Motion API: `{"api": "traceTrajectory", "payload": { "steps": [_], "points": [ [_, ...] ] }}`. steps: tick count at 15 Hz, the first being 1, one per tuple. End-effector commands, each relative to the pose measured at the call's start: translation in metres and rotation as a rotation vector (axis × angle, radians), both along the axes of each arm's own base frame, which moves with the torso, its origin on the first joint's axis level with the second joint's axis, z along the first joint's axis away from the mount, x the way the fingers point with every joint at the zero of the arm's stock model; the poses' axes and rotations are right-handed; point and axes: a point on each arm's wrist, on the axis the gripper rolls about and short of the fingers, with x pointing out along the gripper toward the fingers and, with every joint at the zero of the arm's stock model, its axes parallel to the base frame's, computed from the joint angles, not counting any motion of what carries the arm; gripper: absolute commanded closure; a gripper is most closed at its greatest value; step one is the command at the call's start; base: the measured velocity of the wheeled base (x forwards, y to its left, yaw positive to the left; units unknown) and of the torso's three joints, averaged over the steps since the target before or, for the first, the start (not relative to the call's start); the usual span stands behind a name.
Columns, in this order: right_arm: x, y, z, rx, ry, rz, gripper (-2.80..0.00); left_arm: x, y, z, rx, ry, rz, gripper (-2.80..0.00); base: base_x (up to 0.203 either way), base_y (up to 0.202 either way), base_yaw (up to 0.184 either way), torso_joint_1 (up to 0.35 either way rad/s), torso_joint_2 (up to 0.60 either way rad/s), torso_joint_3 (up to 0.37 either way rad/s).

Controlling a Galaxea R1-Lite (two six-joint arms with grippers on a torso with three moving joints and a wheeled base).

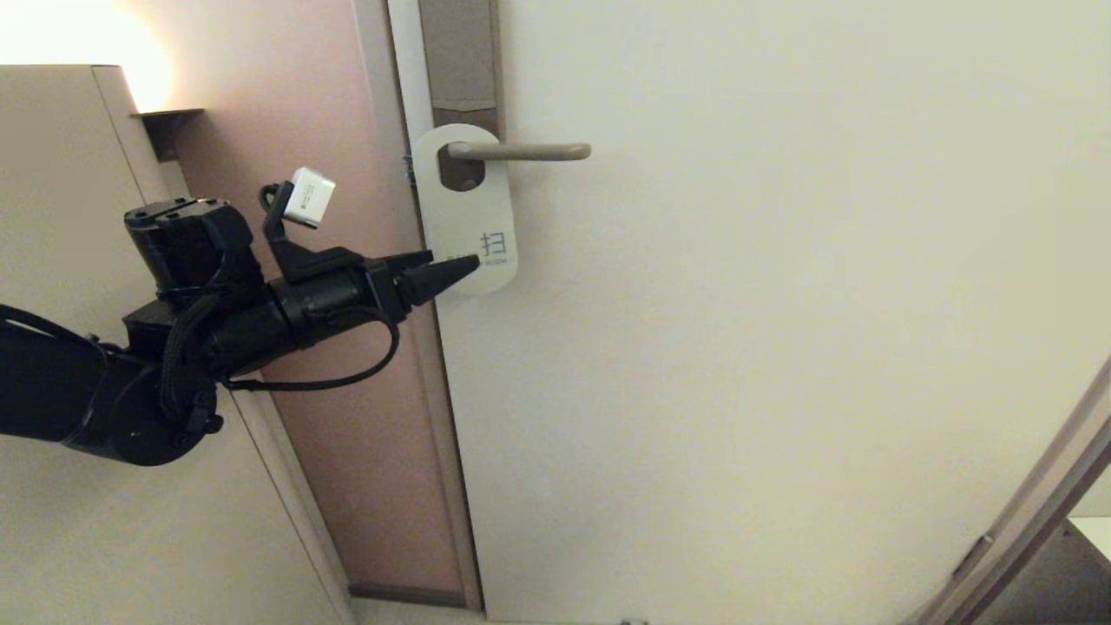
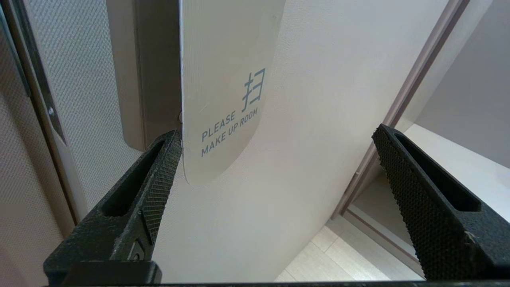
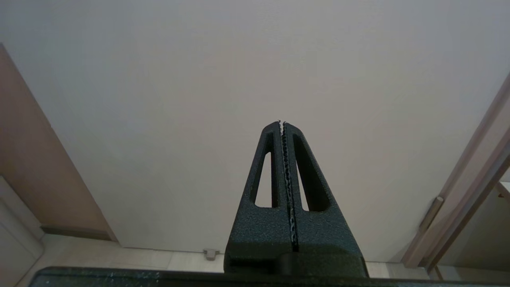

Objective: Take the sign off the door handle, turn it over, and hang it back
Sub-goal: Take down the sign

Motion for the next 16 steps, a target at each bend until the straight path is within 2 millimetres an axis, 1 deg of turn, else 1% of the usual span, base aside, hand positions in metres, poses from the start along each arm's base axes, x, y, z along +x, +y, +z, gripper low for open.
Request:
{"api": "traceTrajectory", "payload": {
  "steps": [1, 7, 11, 14, 16],
  "points": [
    [0.0, 0.0, 0.0, 0.001, 0.001, 0.0, 0.0, -0.001, 0.0, 0.002, -0.003, -0.009, -0.005, -2.8, 0.0, 0.0, 0.0, 0.0, 0.0, 0.0],
    [0.0, 0.0, 0.0, 0.001, 0.0, 0.001, 0.0, -0.013, -0.016, 0.008, -0.008, -0.025, -0.061, -2.8, 0.0, 0.0, 0.0, 0.0, 0.0, 0.0],
    [0.0, 0.0, 0.0, 0.001, 0.001, 0.0, 0.0, -0.013, -0.017, 0.009, -0.008, -0.03, -0.061, -2.8, 0.0, 0.0, 0.0, 0.0, 0.0, 0.0],
    [0.0, 0.0, 0.0, 0.001, 0.0, 0.0, 0.0, -0.002, -0.013, 0.005, -0.003, -0.025, -0.036, -2.8, 0.0, 0.0, 0.0, 0.0, 0.0, 0.0],
    [0.0, 0.0, 0.0, 0.001, 0.0, 0.0, 0.0, 0.009, -0.013, 0.006, -0.006, -0.039, -0.024, -2.8, 0.0, 0.0, 0.0, 0.0, 0.0, 0.0]
  ]
}}
